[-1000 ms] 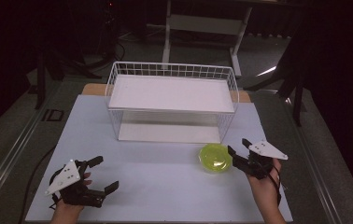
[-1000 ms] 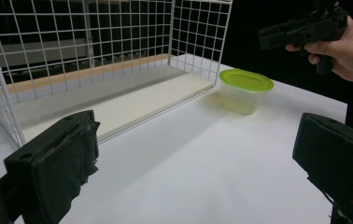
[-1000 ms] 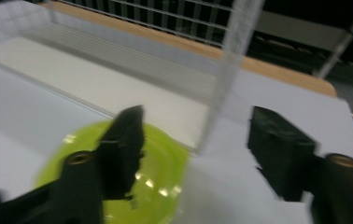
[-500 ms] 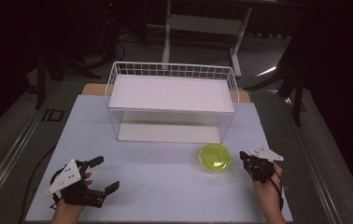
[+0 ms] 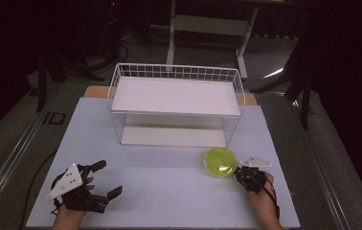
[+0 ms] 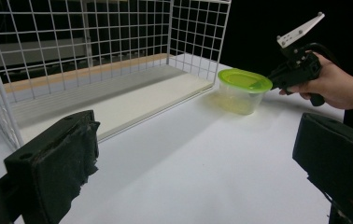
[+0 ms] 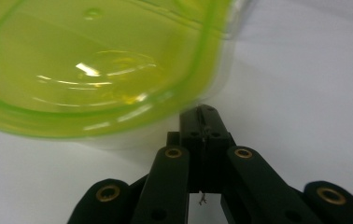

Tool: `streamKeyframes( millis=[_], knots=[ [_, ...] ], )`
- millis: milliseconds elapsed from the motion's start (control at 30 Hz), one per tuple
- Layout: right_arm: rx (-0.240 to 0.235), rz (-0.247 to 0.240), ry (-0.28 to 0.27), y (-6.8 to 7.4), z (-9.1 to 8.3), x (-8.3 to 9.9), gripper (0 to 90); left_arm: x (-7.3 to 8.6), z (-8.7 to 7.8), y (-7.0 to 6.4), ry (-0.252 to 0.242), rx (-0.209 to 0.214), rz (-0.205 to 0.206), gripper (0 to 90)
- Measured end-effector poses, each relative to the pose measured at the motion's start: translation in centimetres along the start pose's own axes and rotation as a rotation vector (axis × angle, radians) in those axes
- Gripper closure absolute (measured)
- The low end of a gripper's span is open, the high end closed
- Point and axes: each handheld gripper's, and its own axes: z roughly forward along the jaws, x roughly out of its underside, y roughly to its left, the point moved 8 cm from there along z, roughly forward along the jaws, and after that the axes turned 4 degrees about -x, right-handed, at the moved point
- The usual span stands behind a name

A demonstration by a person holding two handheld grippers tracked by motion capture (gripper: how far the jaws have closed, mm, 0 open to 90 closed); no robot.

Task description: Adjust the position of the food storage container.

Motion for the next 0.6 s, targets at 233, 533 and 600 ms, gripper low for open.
streamKeyframes(
  millis=[233, 533, 600],
  knots=[
    [-0.054, -0.027, 0.009, 2.1, 1.2, -0.8, 90.0, 0.0, 0.0, 0.0, 0.002, -0.003, 0.002, 1.1],
    [-0.097, -0.067, 0.017, 5.0, 2.6, -2.4, 90.0, 0.0, 0.0, -0.1, 0.005, -0.002, 0.007, 1.1],
    [-0.094, -0.068, 0.012, 5.0, 2.7, -2.6, 90.0, 0.0, -0.1, -0.1, 0.006, -0.002, 0.007, 1.1]
  ],
)
